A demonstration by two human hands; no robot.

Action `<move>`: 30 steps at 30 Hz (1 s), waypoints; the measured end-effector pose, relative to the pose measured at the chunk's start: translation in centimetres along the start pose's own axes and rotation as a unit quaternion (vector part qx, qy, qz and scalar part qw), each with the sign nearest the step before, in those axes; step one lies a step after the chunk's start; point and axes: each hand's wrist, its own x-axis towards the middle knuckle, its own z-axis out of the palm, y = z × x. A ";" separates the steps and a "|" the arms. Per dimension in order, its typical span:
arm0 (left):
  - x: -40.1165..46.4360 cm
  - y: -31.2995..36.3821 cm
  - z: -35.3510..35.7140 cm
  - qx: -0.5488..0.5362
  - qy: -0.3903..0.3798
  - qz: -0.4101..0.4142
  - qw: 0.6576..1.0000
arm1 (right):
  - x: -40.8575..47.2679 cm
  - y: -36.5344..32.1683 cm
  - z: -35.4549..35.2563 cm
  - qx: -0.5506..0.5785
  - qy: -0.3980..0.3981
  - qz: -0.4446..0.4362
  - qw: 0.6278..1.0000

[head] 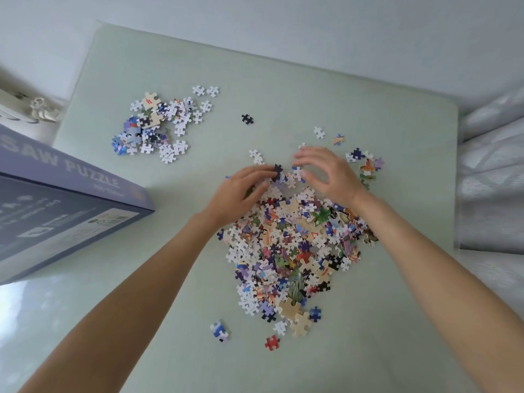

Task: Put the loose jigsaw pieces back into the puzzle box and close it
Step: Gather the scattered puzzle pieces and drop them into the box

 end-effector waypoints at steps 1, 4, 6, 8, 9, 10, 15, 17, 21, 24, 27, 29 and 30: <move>0.8 -0.5 -0.4 0.024 0.018 0.001 1.000 | 0.0 0.7 -0.7 -0.026 0.023 0.016 0.999; 3.9 -2.6 -1.7 0.161 0.040 -0.036 0.985 | -0.2 4.1 -2.3 -0.111 0.063 0.104 0.986; 5.6 -3.8 -2.1 0.207 0.014 -0.097 0.973 | -0.8 6.3 -2.5 -0.123 0.087 0.185 0.971; 6.4 -4.5 -1.9 0.226 -0.014 -0.131 0.965 | -1.2 7.3 -1.9 -0.140 0.089 0.216 0.962; 6.5 -4.5 -1.6 0.229 -0.028 -0.126 0.965 | -1.0 7.1 -1.6 -0.150 0.078 0.211 0.963; 6.4 -4.2 -1.4 0.226 -0.042 -0.110 0.967 | -0.5 6.6 -1.4 -0.154 0.059 0.193 0.967; 4.7 -1.4 0.6 0.172 -0.118 -0.013 0.978 | 1.5 3.5 0.0 -0.137 -0.060 0.063 0.987; 3.3 -0.7 1.0 0.157 -0.133 0.001 0.979 | 0.2 2.6 0.8 -0.119 -0.093 0.033 0.988; -0.7 0.9 1.5 0.114 -0.157 0.011 0.981 | -4.7 0.1 2.6 -0.090 -0.123 0.007 0.988; -3.8 2.5 1.7 0.083 -0.172 -0.013 0.982 | -7.8 -2.0 3.8 -0.067 -0.125 0.026 0.990; -6.4 4.1 1.7 0.099 -0.166 -0.030 0.981 | -10.3 -4.4 5.0 -0.050 -0.105 0.063 0.991; -7.9 5.0 1.7 0.123 -0.159 -0.044 0.979 | -11.6 -5.9 5.5 -0.046 -0.076 0.083 0.993; -8.6 5.4 1.7 0.145 -0.157 -0.048 0.976 | -12.1 -6.4 5.8 -0.064 -0.059 0.090 0.992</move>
